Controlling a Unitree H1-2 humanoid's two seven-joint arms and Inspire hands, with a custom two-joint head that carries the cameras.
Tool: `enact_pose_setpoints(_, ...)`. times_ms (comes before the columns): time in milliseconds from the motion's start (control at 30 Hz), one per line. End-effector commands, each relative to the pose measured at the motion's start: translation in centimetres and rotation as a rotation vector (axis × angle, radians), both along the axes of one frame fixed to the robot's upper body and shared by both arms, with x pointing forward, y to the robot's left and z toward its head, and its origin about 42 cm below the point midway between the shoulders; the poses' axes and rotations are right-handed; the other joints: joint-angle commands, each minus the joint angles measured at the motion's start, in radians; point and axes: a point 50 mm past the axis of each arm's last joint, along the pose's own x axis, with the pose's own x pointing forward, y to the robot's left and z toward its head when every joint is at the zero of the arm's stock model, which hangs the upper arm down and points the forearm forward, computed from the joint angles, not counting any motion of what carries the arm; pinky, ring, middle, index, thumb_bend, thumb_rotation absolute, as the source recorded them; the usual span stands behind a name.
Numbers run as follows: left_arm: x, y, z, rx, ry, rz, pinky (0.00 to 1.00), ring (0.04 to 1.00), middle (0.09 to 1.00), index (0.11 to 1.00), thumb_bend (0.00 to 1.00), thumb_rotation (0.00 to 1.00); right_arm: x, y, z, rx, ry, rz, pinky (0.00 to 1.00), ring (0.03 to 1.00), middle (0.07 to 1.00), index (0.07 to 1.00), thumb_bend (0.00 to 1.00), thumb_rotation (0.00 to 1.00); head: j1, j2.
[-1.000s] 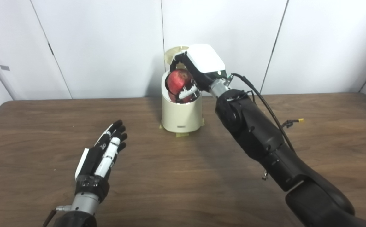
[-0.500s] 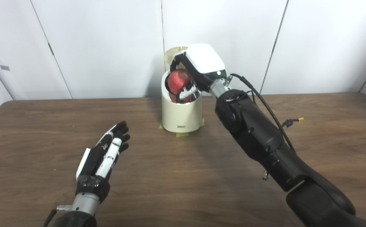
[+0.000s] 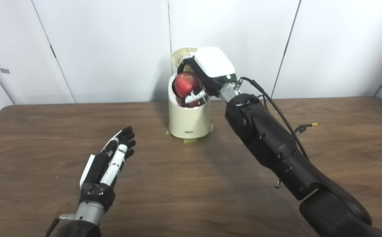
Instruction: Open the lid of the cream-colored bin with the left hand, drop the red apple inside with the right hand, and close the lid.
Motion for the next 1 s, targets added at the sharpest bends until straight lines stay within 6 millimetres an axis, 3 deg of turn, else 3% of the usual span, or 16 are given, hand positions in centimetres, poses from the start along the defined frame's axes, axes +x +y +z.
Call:
enact_pose_setpoints(0,0.4,-0.3,1.5,0.006,-0.072,-0.009,0.91,0.909,0.911,0.891,0.24,0.61,0.6,-0.3,2.3,-0.007,-0.058,-0.012,0.90,0.937,0.910,0.845,0.85,0.29,0.000,0.001)
enact_pose_setpoints(200,0.4,-0.2,1.5,0.014,-0.073,-0.005,0.91,0.897,0.903,0.893,0.24,0.63,0.4,-0.4,2.2,-0.015,-0.053,-0.017,0.95,0.979,0.947,0.900,0.87,0.34,-0.001,0.001)
enact_pose_setpoints(533,0.3,-0.2,1.5,0.017,-0.073,-0.007,0.92,0.899,0.906,0.891,0.24,0.63,0.0,-0.5,2.4,-0.001,-0.055,-0.024,0.91,0.934,0.906,0.856,0.86,0.31,-0.003,0.004)
enact_pose_setpoints(633,0.3,-0.3,1.6,0.014,-0.072,-0.002,0.91,0.897,0.902,0.886,0.24,0.63,-0.1,-0.6,2.5,0.057,-0.068,-0.008,0.77,0.836,0.826,0.797,0.85,0.26,-0.001,0.005)
enact_pose_setpoints(667,0.3,-0.3,1.5,0.007,-0.072,-0.005,0.91,0.901,0.905,0.890,0.23,0.62,-0.2,-0.6,2.6,0.095,-0.082,0.009,0.65,0.721,0.724,0.705,0.80,0.19,-0.001,0.004)
enact_pose_setpoints(700,0.3,-0.3,1.5,0.002,-0.071,-0.007,0.92,0.906,0.909,0.894,0.23,0.62,-0.2,-0.7,2.6,0.121,-0.092,0.020,0.57,0.641,0.617,0.596,0.66,0.10,-0.001,0.004)
enact_pose_setpoints(733,0.3,-0.3,1.5,0.000,-0.071,-0.007,0.93,0.909,0.911,0.896,0.23,0.61,-0.2,-0.8,2.6,0.154,-0.099,0.036,0.54,0.599,0.562,0.541,0.60,0.05,-0.001,0.003)
enact_pose_setpoints(800,0.4,-0.2,1.5,0.006,-0.071,-0.003,0.93,0.907,0.910,0.895,0.23,0.61,-0.3,-1.0,2.6,0.193,-0.109,0.055,0.41,0.461,0.503,0.514,0.54,0.01,0.000,0.002)
enact_pose_setpoints(967,0.5,-0.2,1.5,0.018,-0.073,0.001,0.92,0.901,0.902,0.888,0.25,0.64,-0.7,-1.7,2.5,0.250,-0.133,0.078,0.35,0.394,0.485,0.530,0.52,0.00,0.001,0.001)
